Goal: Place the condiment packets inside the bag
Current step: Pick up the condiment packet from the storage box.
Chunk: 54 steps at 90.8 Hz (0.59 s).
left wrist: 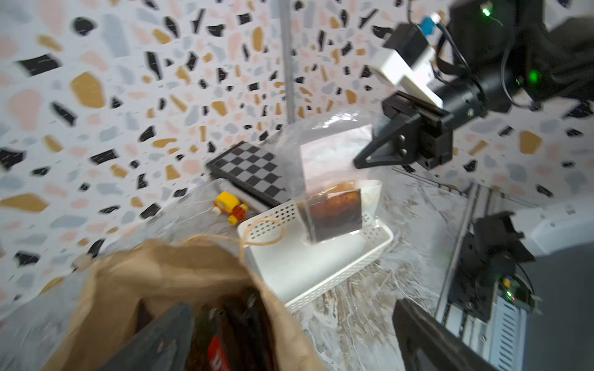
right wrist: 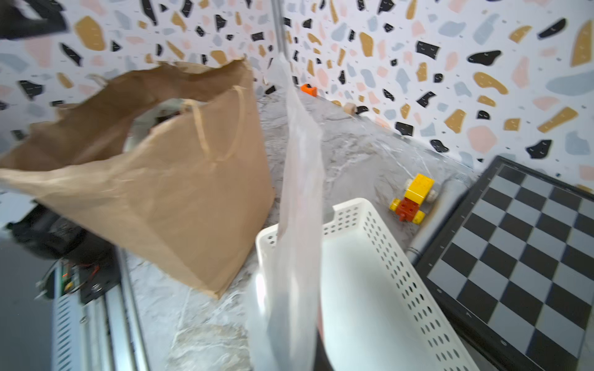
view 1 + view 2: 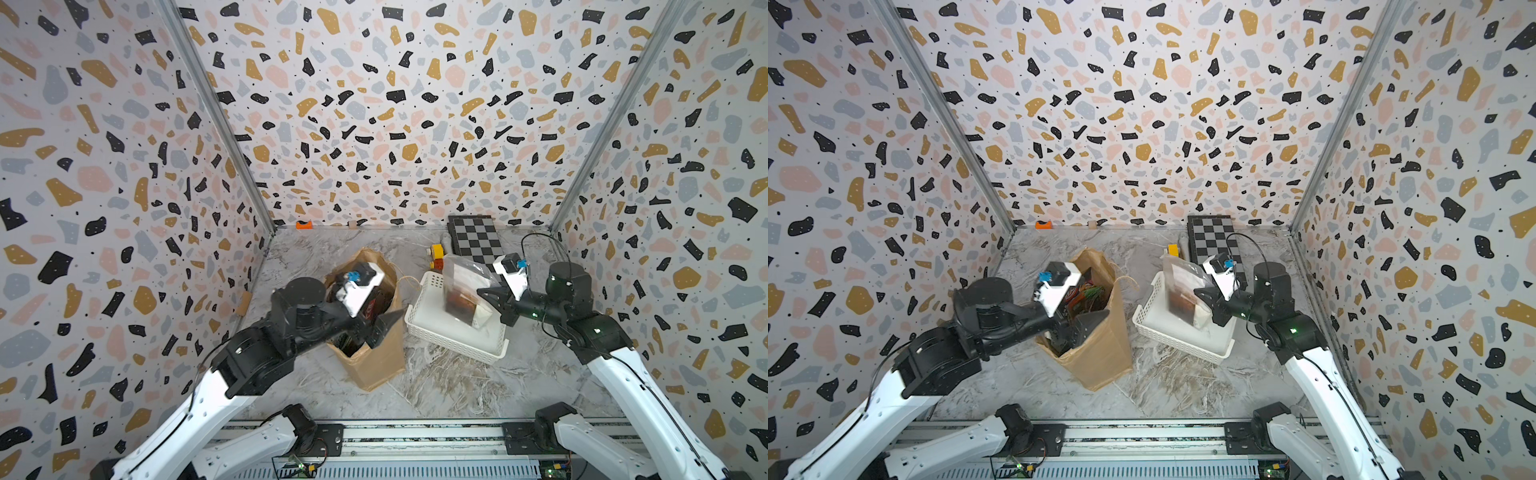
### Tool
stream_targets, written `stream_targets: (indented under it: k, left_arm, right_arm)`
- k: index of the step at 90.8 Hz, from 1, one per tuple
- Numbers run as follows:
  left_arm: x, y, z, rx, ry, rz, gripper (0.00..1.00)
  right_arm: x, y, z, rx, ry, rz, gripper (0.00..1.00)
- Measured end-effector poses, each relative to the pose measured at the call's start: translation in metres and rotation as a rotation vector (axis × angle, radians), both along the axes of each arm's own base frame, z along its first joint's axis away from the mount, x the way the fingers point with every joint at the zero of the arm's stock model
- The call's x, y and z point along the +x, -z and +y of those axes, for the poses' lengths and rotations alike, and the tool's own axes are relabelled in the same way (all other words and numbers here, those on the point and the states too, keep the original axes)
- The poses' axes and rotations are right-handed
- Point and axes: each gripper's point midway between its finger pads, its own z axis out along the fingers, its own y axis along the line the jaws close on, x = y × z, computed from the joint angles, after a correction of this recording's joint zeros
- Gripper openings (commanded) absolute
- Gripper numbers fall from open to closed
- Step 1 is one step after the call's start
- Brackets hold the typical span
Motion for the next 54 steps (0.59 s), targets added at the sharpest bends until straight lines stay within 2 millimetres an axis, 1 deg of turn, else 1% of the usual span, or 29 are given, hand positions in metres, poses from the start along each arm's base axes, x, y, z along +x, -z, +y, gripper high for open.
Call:
stream_targets:
  k: [9, 19, 24, 32, 37, 44, 54]
  left_arm:
    - [-0.018, 0.007, -0.032, 0.075, 0.135, -0.041, 1.0]
    - [-0.02, 0.009, -0.059, 0.115, 0.201, -0.074, 1.0]
    - [-0.022, 0.013, -0.068, 0.122, 0.231, -0.079, 1.0]
    - [-0.035, 0.019, -0.081, 0.101, 0.302, -0.078, 0.99]
    - [-0.045, 0.02, -0.088, 0.081, 0.348, -0.07, 0.94]
    - [-0.054, 0.02, -0.096, 0.055, 0.393, -0.053, 0.81]
    - [-0.064, 0.019, -0.109, 0.025, 0.448, -0.025, 0.64]
  right_arm:
    - [-0.038, -0.02, 0.008, 0.032, -0.131, -0.014, 0.0]
    - [-0.082, -0.034, 0.014, 0.088, -0.285, -0.024, 0.0]
    - [-0.096, -0.04, 0.014, 0.114, -0.334, -0.036, 0.0]
    - [-0.114, -0.049, 0.013, 0.149, -0.387, -0.055, 0.0]
    - [-0.123, -0.054, 0.012, 0.167, -0.415, -0.059, 0.0]
    - [-0.134, -0.059, 0.011, 0.19, -0.452, -0.06, 0.0]
    - [-0.14, -0.062, 0.011, 0.209, -0.477, -0.051, 0.0]
